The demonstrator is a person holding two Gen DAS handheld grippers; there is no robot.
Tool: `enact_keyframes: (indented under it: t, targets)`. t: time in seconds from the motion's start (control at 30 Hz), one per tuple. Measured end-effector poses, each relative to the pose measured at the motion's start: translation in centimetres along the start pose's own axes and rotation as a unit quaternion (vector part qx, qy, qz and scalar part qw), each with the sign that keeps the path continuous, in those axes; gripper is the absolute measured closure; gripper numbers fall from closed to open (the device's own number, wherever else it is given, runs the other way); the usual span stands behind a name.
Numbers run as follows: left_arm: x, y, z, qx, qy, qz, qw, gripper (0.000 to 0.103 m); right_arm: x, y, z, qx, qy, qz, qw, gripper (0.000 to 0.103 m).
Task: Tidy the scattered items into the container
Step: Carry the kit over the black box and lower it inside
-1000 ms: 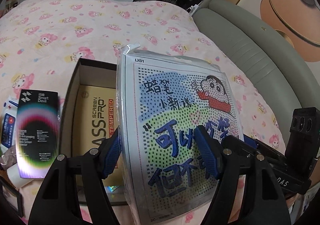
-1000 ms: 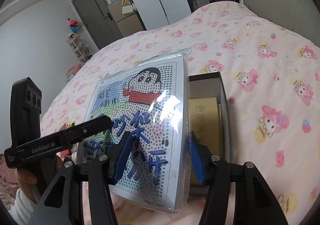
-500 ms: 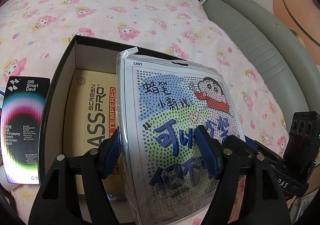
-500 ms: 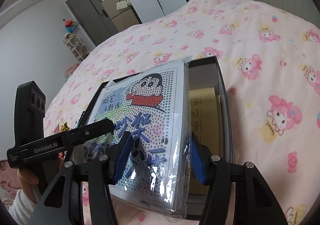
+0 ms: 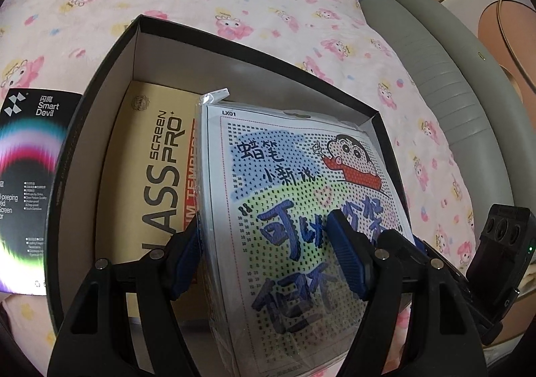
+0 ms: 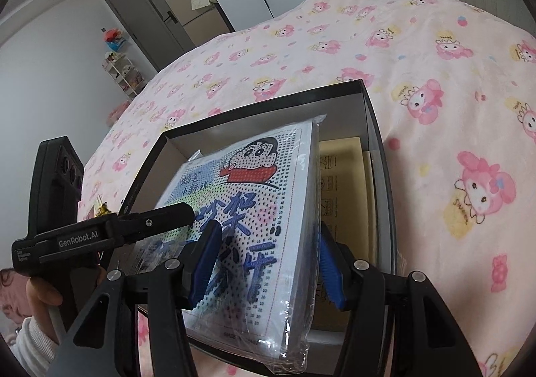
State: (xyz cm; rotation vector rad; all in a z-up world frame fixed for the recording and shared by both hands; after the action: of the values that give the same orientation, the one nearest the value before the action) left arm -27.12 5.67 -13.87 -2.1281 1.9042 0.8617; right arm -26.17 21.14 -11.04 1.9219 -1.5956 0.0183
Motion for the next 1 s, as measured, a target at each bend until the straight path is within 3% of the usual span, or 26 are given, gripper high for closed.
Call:
enact_keyframes:
  t: [0.27, 0.53, 0.67, 0.77, 1.0]
  targets:
    - [0.8, 0.6, -0.8, -0.003, 0.004, -0.011, 0.9999, 0.028, 2.0, 0.6, 0.1, 0.000, 0.012, -0.032, 0.999, 0.050]
    - [1.4, 1.1, 1.8, 0.035, 0.039, 0.000, 0.9986, 0.026, 0.6, -0.2, 2.7, 0.044, -0.011, -0.025, 0.999, 0.050]
    - [2.2, 0.7, 2.3, 0.054, 0.058, -0.007, 0.9969, 0.025, 1.4, -0.9, 4.0, 0.064, -0.029, -0.051, 0.996, 0.041]
    - [2.1, 0.2, 2.5, 0.086, 0.071, -0.006, 0.9937, 0.023, 1.0, -1.5, 5.0, 0.085, -0.039, -0.045, 0.995, 0.039]
    - [1.6, 0.1, 1.9, 0.084, 0.099, 0.021, 0.9913, 0.024, 0.9, -2.0, 4.6, 0.081, -0.029, -0.042, 0.995, 0.039]
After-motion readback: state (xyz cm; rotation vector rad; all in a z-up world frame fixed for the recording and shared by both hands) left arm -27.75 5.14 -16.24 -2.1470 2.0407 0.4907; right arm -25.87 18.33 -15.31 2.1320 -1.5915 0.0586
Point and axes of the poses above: each gripper's, at about its wrist camera, not at the fingertips, and z roughly the way its jaws point, x to its left, y to its top, the point moved 9 cm from there along z, roughly the way its jaws point, and after that the axes turned 10 degrees about x, right-handed, at the moved point
